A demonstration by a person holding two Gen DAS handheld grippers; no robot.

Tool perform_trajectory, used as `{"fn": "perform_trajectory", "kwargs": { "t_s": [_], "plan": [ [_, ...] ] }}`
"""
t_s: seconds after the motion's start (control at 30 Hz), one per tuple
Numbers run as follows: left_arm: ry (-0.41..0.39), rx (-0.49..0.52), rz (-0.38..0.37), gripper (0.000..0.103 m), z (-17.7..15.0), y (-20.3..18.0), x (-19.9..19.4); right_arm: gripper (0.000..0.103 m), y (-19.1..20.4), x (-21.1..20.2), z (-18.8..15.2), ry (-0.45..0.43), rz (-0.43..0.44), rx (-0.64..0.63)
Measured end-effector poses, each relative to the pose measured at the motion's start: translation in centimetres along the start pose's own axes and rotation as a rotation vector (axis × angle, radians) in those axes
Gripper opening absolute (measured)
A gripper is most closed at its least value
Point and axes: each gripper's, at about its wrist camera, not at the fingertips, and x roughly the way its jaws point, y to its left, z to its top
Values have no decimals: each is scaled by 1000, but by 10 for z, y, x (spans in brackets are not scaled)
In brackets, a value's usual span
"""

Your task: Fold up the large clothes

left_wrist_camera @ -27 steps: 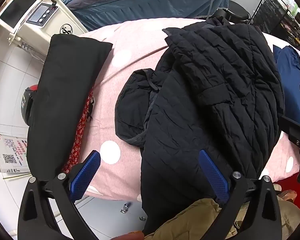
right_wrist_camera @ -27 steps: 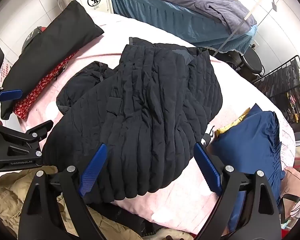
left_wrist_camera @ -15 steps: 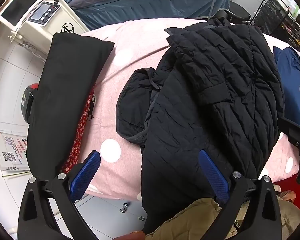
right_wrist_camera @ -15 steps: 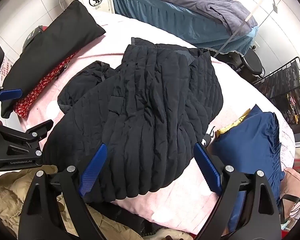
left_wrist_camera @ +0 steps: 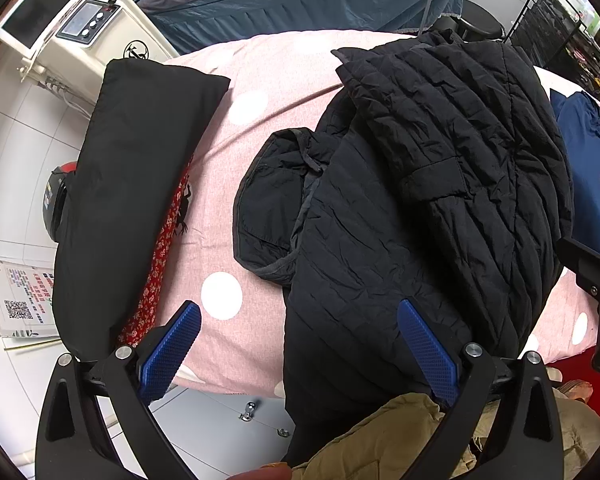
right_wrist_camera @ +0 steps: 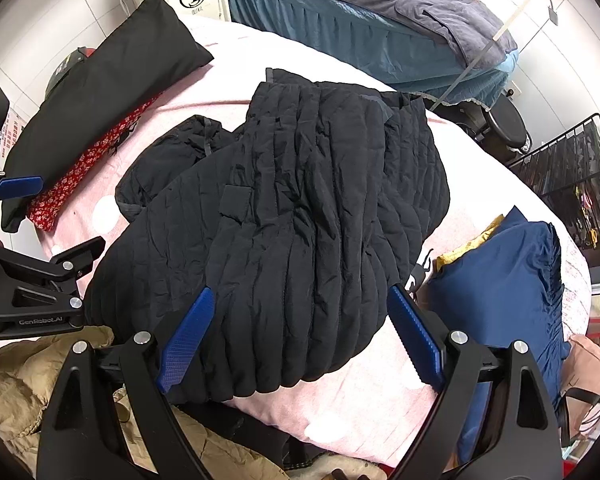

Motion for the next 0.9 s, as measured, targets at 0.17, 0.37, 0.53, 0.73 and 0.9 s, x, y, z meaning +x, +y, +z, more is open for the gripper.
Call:
{"fn": "perform_trajectory", "kwargs": {
  "t_s": [0.17,0.37,0.53,0.73,0.9],
  "plan": [
    [1,1,0,97,0,0,3,87,0,1,0,0,0,-1],
    [2,-2,0,97,0,0,3,87,1,1,-1,0,0,-4],
    [3,-1,1,97,1,1,2,87,1,1,0,1,0,-4],
    [4,1,3,97,0,0,1,87,3,3,0,4,0,-6],
    [6,-1,5,97,-1,0,2,87,4,3,0,4,1,-7]
  ]
}}
